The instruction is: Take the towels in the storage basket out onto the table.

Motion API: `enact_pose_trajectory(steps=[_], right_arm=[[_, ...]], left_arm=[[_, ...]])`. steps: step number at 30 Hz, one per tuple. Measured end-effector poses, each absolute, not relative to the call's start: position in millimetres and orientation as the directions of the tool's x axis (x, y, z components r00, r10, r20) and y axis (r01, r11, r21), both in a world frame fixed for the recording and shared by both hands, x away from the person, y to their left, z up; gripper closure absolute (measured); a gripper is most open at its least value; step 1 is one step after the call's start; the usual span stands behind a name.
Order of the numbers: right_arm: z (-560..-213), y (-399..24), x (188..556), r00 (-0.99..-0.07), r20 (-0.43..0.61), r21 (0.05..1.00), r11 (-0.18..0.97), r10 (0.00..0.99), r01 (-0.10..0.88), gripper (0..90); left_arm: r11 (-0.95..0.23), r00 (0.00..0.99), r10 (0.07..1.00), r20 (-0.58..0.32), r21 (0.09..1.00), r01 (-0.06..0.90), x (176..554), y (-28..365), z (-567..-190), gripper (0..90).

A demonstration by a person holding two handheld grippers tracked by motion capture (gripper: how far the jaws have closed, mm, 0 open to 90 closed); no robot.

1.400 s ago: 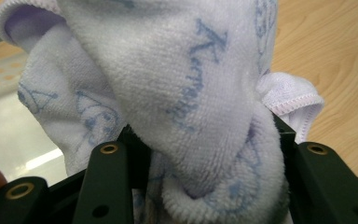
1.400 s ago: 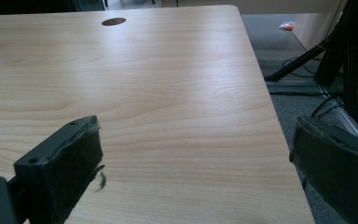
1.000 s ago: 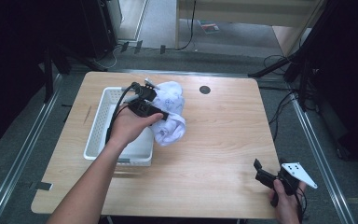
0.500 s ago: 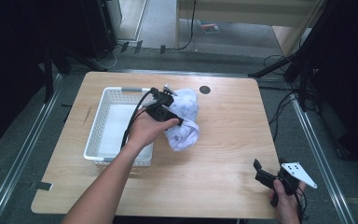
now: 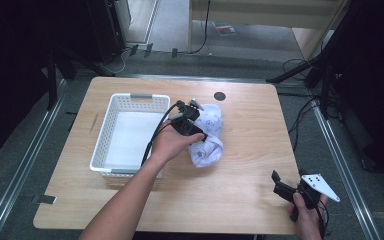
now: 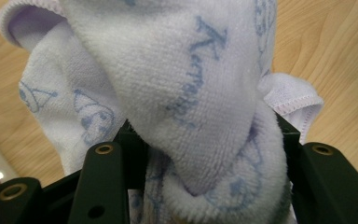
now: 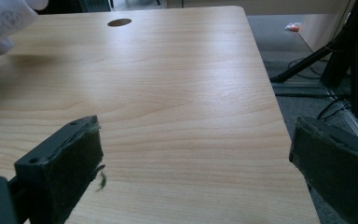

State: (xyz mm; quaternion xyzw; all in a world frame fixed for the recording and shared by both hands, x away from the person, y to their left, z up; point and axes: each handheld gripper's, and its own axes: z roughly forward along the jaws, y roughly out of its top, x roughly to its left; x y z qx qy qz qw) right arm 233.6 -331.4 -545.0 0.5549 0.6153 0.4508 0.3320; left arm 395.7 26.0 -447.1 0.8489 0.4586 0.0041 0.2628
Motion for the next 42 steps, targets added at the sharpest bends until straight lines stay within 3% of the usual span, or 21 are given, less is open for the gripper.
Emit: enact_pose_trajectory(steps=[21,23,26,31,42], right_arm=[[-545.0,-332.0,233.9,-0.174,0.096,0.923,-0.022,0.980,0.385,2.5],[-545.0,-331.8,234.0,-0.173,0.095,0.923,-0.022,0.980,0.385,2.5],[-545.1,-331.7,234.0,-0.172,0.095,0.923,-0.022,0.981,0.385,2.5],[-545.1,-331.5,233.9,-0.170,0.095,0.923,-0.023,0.981,0.384,2.5],[-545.1,-331.7,234.2,-0.170,0.095,0.922,-0.022,0.981,0.386,2.5]], left_arm=[[-0.467,0.580,0.786,-0.212,0.412,0.783,399.1,-1.7,-485.3,44.8],[-0.486,0.601,0.774,-0.198,0.423,0.765,397.7,-2.8,-485.0,38.7],[-0.495,0.600,0.784,-0.162,0.420,0.760,393.4,-7.1,-481.1,15.0],[-0.468,0.590,0.786,-0.185,0.445,0.763,389.8,-2.5,-466.9,1.9],[-0.447,0.594,0.785,-0.175,0.505,0.738,379.6,24.3,-439.3,0.0]])
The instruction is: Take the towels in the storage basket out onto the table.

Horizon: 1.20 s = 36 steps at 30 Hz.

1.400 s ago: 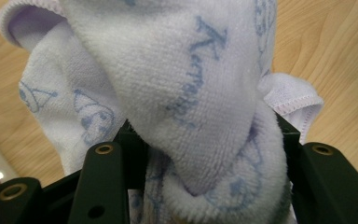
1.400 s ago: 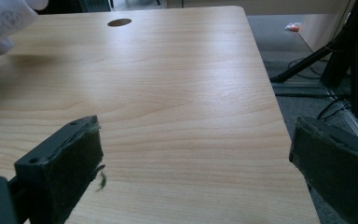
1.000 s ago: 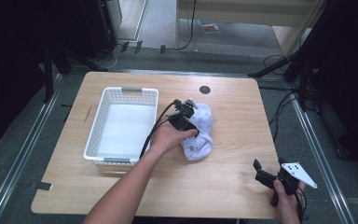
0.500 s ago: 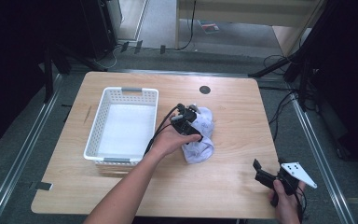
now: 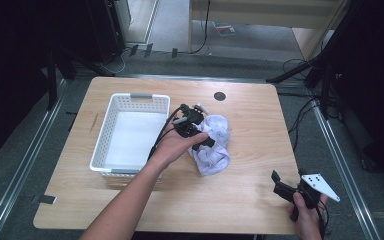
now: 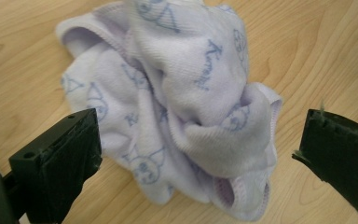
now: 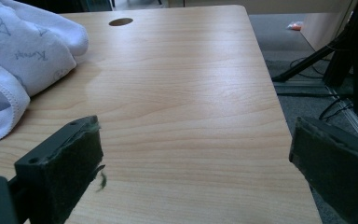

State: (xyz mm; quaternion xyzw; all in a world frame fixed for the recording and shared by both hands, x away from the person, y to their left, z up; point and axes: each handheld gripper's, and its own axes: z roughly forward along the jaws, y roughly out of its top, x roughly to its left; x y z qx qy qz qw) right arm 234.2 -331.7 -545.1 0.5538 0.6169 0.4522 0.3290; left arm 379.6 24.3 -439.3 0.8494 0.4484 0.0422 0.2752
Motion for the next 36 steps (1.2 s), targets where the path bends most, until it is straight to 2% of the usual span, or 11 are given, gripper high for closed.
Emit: enact_pose_trajectory(steps=[9,23,31,36], right_arm=[[-545.1,-331.0,234.1,-0.168,0.087,0.924,-0.016,0.982,0.383,2.5],[-545.2,-330.8,234.4,-0.164,0.084,0.923,-0.015,0.983,0.385,2.5],[-545.2,-330.4,234.5,-0.160,0.082,0.923,-0.014,0.984,0.384,2.6],[-545.2,-330.4,234.5,-0.155,0.084,0.922,-0.018,0.984,0.387,2.6]], left_arm=[[-0.406,0.562,0.811,-0.161,0.537,0.739,366.4,60.3,-423.0,0.0],[-0.295,0.478,0.859,-0.182,0.588,0.753,340.9,145.9,-416.5,0.0],[-0.209,0.407,0.895,-0.184,0.633,0.746,316.3,195.4,-417.8,0.0],[-0.115,0.333,0.919,-0.212,0.664,0.739,299.4,230.8,-425.9,0.0]])
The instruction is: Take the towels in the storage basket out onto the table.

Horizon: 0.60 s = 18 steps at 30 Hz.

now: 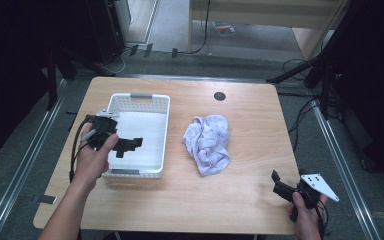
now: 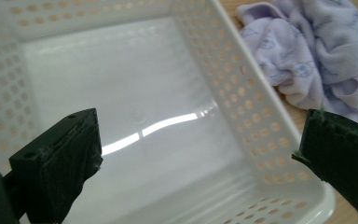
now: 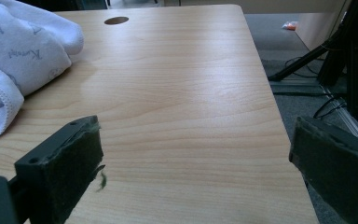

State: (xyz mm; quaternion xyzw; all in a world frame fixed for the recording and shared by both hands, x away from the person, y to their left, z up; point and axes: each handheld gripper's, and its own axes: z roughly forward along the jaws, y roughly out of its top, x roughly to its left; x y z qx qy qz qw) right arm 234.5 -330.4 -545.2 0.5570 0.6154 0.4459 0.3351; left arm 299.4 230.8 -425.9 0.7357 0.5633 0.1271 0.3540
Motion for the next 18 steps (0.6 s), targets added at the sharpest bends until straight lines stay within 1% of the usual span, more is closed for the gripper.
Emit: enact_pose_trajectory(steps=[5,6,7,11,15,18], right_arm=[[-545.2,-330.0,234.5,-0.151,0.080,0.922,-0.015,0.985,0.387,2.9],[-545.2,-330.0,234.5,-0.149,0.079,0.922,-0.015,0.986,0.387,3.1],[-545.2,-329.9,234.6,-0.149,0.077,0.922,-0.013,0.986,0.387,3.1],[-545.1,-329.7,234.4,-0.147,0.075,0.922,-0.013,0.986,0.387,3.2],[-545.1,-329.6,234.4,-0.143,0.077,0.921,-0.015,0.987,0.389,3.2],[-545.1,-329.6,234.5,-0.143,0.075,0.921,-0.014,0.987,0.389,3.3]], left_arm=[[-0.041,0.270,0.939,-0.214,0.708,0.705,279.6,261.2,-432.9,0.0],[-0.041,0.270,0.939,-0.214,0.708,0.705,279.6,261.2,-432.9,0.0],[-0.005,0.231,0.948,-0.218,0.717,0.697,271.9,274.2,-437.2,0.0],[0.076,0.185,0.947,-0.263,0.742,0.666,257.2,293.6,-445.4,0.0],[0.129,0.180,0.933,-0.311,0.759,0.638,242.1,310.8,-456.8,0.0],[0.144,0.160,0.941,-0.299,0.779,0.610,232.2,319.3,-467.2,0.0]])
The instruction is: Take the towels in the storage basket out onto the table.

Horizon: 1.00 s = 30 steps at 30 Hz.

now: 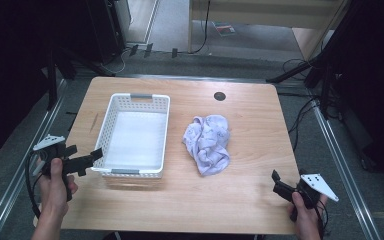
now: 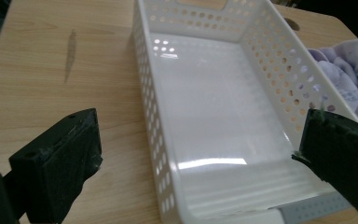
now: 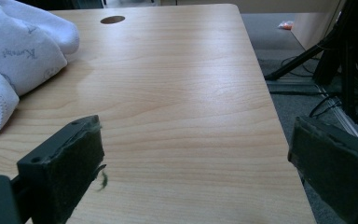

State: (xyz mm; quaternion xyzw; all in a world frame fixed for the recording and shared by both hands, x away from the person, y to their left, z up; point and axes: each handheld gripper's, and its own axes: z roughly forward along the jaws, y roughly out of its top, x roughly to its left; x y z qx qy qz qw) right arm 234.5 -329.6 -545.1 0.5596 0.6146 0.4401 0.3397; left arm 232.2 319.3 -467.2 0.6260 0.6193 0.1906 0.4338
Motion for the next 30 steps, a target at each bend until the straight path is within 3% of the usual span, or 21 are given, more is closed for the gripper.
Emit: enact_pose_trajectory(steps=[7,10,12,20,30], right_arm=[[-545.1,-329.9,234.8,-0.130,0.080,0.919,-0.023,0.988,0.393,3.1],[-545.2,-330.2,235.1,-0.122,0.085,0.919,-0.030,0.989,0.393,2.8],[-545.1,-330.7,235.4,-0.115,0.084,0.918,-0.032,0.990,0.395,2.8],[-545.1,-330.4,236.2,-0.100,0.078,0.915,-0.031,0.992,0.403,2.8],[-545.2,-330.3,237.6,-0.075,0.084,0.909,-0.045,0.994,0.414,3.0]], left_arm=[[0.217,0.101,0.944,-0.314,0.824,0.524,207.6,336.9,-500.0,0.0],[0.194,0.080,0.962,-0.261,0.860,0.472,201.5,341.6,-506.6,0.0],[0.224,0.083,0.954,-0.289,0.868,0.444,198.3,346.7,-512.9,0.0],[0.229,0.059,0.958,-0.282,0.869,0.439,194.5,357.9,-538.7,0.0],[0.275,0.054,0.943,-0.327,0.864,0.422,193.9,362.3,-543.5,0.0]])
